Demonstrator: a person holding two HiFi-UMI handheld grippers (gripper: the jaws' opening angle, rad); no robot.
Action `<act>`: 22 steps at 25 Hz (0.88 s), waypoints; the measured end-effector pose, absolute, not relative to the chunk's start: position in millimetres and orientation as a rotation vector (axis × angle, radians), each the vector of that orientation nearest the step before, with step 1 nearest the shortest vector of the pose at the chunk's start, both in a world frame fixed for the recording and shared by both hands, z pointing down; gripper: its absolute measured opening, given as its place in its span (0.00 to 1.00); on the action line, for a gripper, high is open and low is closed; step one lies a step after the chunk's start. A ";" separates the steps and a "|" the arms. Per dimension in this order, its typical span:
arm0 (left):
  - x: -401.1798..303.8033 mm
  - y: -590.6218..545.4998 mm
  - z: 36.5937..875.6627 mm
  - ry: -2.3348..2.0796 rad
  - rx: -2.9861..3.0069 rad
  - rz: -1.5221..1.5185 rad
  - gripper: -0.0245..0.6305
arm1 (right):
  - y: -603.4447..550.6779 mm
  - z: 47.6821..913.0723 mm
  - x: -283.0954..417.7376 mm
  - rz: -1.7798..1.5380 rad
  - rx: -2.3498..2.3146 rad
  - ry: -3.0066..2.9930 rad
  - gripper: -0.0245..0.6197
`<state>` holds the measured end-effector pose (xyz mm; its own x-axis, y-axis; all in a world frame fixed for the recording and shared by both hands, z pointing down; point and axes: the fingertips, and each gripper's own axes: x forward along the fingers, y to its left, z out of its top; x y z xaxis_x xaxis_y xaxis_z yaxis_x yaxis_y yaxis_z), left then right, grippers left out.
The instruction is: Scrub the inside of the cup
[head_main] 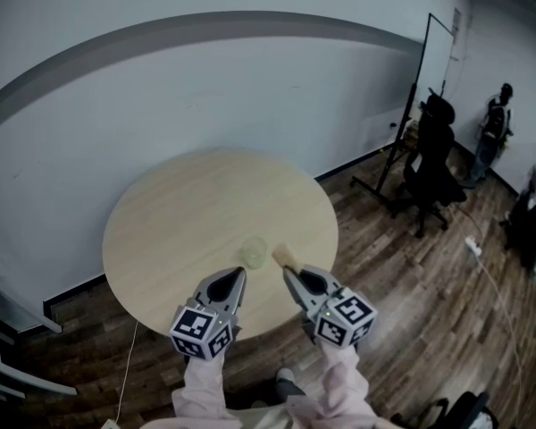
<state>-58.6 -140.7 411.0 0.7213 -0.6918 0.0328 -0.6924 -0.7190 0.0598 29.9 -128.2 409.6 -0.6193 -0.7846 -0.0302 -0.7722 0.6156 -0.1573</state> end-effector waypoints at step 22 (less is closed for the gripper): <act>-43.7 -230.0 424.3 -1.393 2.705 0.103 0.04 | -237.7 412.7 36.3 -0.278 -1.029 2.897 0.08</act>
